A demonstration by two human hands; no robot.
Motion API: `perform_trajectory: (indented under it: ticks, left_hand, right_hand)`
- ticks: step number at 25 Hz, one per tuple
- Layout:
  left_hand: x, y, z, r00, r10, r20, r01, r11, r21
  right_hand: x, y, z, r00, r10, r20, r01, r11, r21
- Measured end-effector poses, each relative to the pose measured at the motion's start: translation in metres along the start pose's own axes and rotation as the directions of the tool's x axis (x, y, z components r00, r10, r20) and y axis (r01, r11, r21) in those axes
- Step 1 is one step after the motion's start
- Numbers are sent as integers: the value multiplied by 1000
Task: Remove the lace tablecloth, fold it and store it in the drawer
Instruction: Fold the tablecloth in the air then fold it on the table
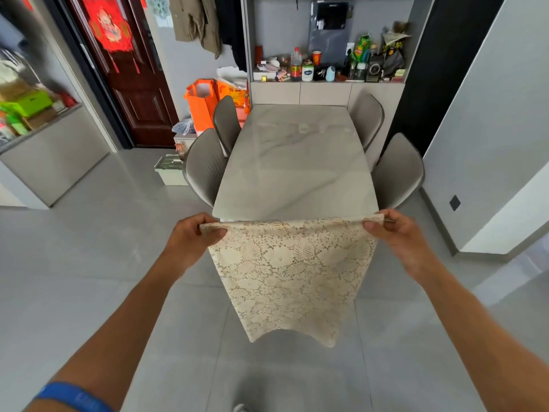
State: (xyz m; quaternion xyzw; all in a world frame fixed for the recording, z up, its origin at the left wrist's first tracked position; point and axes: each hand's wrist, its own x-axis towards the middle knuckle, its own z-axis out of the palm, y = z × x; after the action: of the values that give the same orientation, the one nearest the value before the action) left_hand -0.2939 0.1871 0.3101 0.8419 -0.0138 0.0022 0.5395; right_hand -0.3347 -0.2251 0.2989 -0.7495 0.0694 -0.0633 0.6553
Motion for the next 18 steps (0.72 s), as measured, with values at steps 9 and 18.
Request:
perform_trajectory:
  ticks: [9,18]
  left_hand:
    - [218,23,5,990,110,84,-106,993,-57]
    - [504,133,56,958,245,-148,-196,939,283]
  right_hand:
    - [166,-40,24,984,-3,-178,-2,1000,-30]
    - [465,-126,18,906,-286,-312,141,900,-413]
